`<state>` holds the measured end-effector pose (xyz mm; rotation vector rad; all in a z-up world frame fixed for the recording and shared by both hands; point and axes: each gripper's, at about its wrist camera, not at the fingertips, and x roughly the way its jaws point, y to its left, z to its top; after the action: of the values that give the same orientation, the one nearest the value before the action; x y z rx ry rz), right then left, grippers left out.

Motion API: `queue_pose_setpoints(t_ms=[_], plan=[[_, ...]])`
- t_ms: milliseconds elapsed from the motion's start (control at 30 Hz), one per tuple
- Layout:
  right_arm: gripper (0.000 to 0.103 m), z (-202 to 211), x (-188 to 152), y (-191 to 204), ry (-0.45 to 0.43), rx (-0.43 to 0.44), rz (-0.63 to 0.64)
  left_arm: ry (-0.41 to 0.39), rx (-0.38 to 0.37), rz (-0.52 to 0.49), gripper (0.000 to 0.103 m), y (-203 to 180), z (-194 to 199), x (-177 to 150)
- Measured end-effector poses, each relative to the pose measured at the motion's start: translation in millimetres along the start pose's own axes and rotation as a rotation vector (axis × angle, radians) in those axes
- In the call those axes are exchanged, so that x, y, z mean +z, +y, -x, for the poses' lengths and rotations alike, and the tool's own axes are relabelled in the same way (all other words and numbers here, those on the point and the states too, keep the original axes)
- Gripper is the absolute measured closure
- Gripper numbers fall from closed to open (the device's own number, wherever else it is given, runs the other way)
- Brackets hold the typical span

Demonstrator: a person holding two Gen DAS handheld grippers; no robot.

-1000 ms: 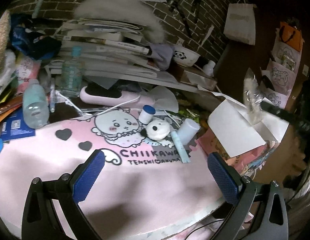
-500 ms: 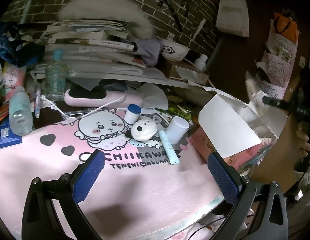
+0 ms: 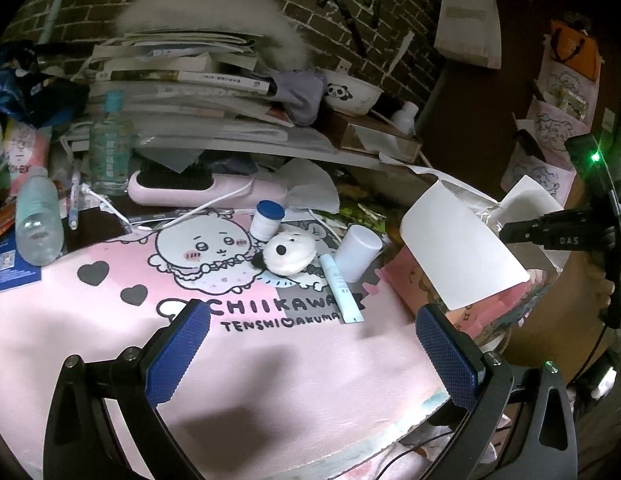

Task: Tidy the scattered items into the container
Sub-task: 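Carry the clear bag into the white box and open the right gripper, then grasp the white round panda plush with the left gripper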

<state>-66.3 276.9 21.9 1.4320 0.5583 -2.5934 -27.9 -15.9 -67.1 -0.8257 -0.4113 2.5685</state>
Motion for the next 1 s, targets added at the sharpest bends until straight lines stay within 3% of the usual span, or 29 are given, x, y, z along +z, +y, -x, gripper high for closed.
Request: queue_pose_setpoints(t_ms=[167,200,233,300,367,467,533,600,667,733,867,1000], plan=[[0.089,1.3,0.6,0.6,0.014,0.023,-0.008,0.003,0.002,0.0,0.0,0.8,-0.4,0.0],[0.081,1.7,1.2,-0.4,0.017,0.03,-0.016,0.004,0.003,-0.001,0.0,0.8,-0.2,0.0],[0.064,2.3,1.2,-1.1,0.016,0.032,-0.022,0.005,0.003,-0.002,0.0,1.2,-0.2,-0.5],[0.042,8.4,1.2,-1.3,-0.018,0.013,-0.022,0.004,0.003,-0.002,0.0,0.9,0.6,-0.8],[0.042,18.3,1.2,1.4,-0.066,-0.023,0.0,0.004,0.003,-0.001,0.0,1.2,0.2,-0.7],[0.041,34.1,2.6,3.8,-0.129,-0.006,0.005,0.005,0.003,0.0,0.0,1.8,0.5,-0.9],[0.028,44.6,1.8,9.8,-0.192,0.033,0.021,0.004,0.002,0.002,0.0,2.2,0.2,-0.7],[0.016,58.0,-3.8,21.3,-0.295,0.118,0.045,0.001,0.01,0.01,0.0,3.3,0.0,-0.4],[0.014,67.0,-11.0,31.5,-0.395,0.235,0.081,0.006,0.02,0.015,0.0,6.1,-2.0,0.1],[0.001,71.1,-18.6,45.5,-0.469,0.362,0.11,0.017,0.043,0.026,0.0,9.0,-5.5,0.2],[0.0,67.8,-38.0,81.4,-0.578,0.603,0.184,0.033,0.059,0.031,0.0,16.2,-15.4,6.9],[0.0,57.4,-66.6,119.9,-0.654,0.763,0.288,0.071,0.071,0.004,0.001,18.9,-32.2,16.5]])
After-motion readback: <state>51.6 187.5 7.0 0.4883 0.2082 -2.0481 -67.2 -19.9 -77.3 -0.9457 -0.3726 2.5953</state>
